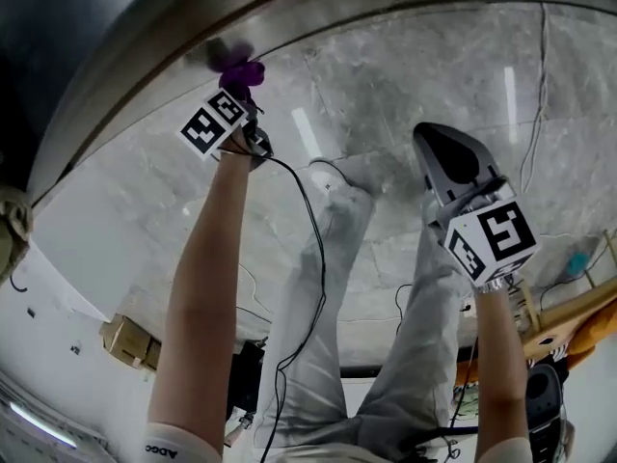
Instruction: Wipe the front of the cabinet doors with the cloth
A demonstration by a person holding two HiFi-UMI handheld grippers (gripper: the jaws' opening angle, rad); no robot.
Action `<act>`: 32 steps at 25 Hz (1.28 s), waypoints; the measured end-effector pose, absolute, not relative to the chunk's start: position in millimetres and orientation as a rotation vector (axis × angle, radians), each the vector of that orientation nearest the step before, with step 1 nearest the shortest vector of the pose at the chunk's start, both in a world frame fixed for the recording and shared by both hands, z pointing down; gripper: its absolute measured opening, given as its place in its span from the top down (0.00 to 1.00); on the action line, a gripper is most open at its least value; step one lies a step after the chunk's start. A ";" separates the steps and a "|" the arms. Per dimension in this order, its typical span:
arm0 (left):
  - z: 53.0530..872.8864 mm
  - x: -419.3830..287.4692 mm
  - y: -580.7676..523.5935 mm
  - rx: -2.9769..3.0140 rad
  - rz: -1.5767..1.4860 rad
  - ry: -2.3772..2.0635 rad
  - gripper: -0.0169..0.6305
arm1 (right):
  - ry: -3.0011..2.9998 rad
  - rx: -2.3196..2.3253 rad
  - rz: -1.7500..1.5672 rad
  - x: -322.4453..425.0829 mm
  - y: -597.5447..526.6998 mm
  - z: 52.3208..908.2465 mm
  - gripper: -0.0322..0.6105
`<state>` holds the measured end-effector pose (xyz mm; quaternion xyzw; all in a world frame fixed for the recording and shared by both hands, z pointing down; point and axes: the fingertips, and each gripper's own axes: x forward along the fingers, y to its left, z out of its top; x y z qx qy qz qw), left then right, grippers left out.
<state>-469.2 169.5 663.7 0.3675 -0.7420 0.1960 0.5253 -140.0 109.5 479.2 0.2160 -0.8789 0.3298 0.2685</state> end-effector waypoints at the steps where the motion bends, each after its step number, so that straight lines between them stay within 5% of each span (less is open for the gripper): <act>1: 659.7 -479.8 178.7 0.871 0.458 -1.790 0.84 | -2.364 0.561 0.884 -145.2 115.2 481.5 0.91; 10: 614.3 -516.5 268.4 0.725 0.230 -1.931 0.84 | -2.345 0.261 0.770 -196.1 160.6 469.9 0.91; 16: 537.5 -443.2 341.0 0.795 0.096 -1.924 0.84 | -2.349 0.074 0.619 -206.8 165.5 422.1 0.91; 32: 101.9 -343.8 332.7 1.486 -0.366 -2.000 0.84 | -2.560 0.034 0.246 -159.8 170.8 107.4 0.91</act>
